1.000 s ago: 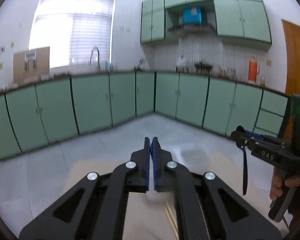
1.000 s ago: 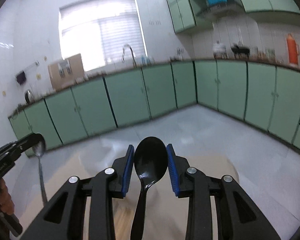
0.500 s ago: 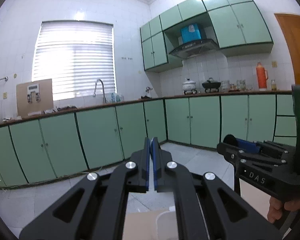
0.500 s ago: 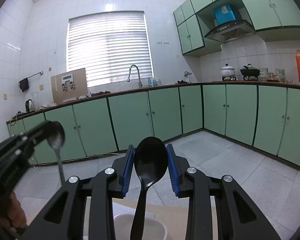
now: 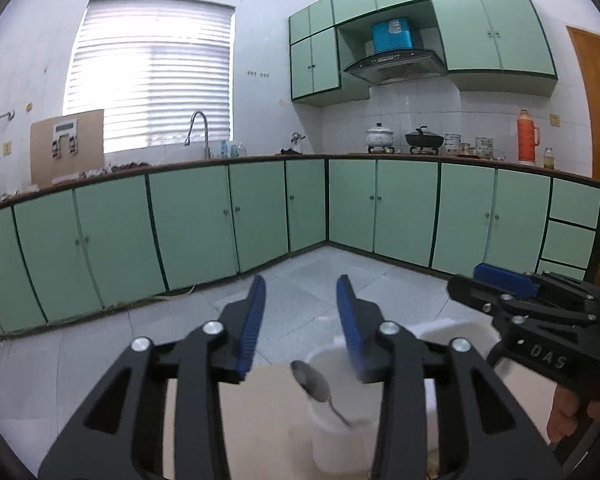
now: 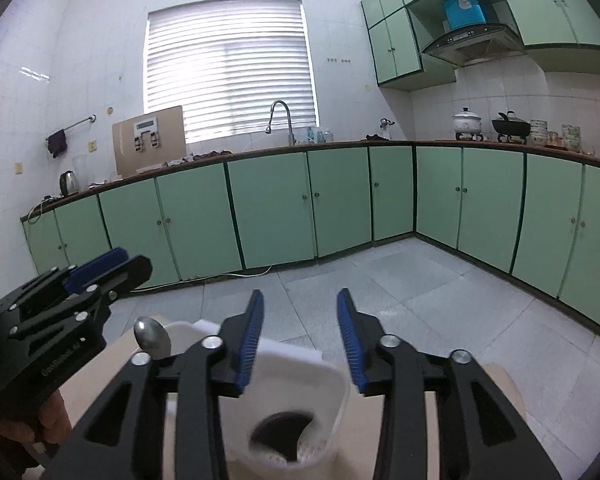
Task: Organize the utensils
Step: 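Lift both spoons and drop them into the white holder with both tools, then grasp a black chopstick with the right tool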
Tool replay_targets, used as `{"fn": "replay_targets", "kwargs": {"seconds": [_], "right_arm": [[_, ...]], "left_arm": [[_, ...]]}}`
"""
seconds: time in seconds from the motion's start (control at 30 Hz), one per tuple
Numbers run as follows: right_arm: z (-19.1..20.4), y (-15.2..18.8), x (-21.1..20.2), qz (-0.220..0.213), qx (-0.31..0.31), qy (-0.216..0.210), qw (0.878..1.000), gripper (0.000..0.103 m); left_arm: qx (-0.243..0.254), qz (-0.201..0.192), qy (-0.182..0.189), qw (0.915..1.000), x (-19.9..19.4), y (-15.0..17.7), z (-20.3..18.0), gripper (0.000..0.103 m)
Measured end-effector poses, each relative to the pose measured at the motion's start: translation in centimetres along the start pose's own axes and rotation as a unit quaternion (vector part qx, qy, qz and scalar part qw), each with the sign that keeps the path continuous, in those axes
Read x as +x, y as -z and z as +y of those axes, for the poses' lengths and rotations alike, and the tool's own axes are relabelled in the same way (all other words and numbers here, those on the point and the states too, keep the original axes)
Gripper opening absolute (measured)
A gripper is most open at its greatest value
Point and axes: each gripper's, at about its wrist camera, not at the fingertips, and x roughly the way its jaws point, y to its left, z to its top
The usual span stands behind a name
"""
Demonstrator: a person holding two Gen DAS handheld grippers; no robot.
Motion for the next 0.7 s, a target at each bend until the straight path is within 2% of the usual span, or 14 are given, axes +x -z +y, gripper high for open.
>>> {"fn": "replay_targets", "kwargs": {"seconds": [0.07,0.13,0.23,0.3,0.47,0.57,0.7], "right_arm": [[-0.1,0.3,-1.0,0.004,0.004,0.006,1.0,0.048],[-0.1,0.9,-2.4,0.013,0.007,0.016,1.0,0.054],[-0.4,2.2,-4.7,0.032,0.023,0.03,0.999,0.07],[-0.5,3.7,-6.4,0.052,0.032,0.04,0.997,0.085],[-0.1,8.3,-10.0,0.119,0.027,0.068,0.99,0.095],[0.2,10.8,-11.8,0.155,0.033,0.069,0.985,0.095],[1.0,13.7,-14.6,0.194,0.036,0.076,0.977,0.095]], "left_arm": [[-0.005,0.01,-0.004,0.9999,-1.0,0.4,0.3,0.045],[-0.009,0.03,-0.006,0.9995,-2.3,1.1,0.5,0.054],[-0.022,0.068,-0.001,0.9974,-4.3,2.4,0.8,0.068],[-0.023,0.093,0.009,0.9954,-5.4,3.5,0.9,0.077],[-0.013,0.173,0.015,0.9847,-8.6,7.7,0.5,0.084],[-0.009,0.215,0.018,0.9764,-10.2,10.0,0.3,0.086],[-0.012,0.249,0.018,0.9684,-11.9,11.9,0.2,0.086]]}}
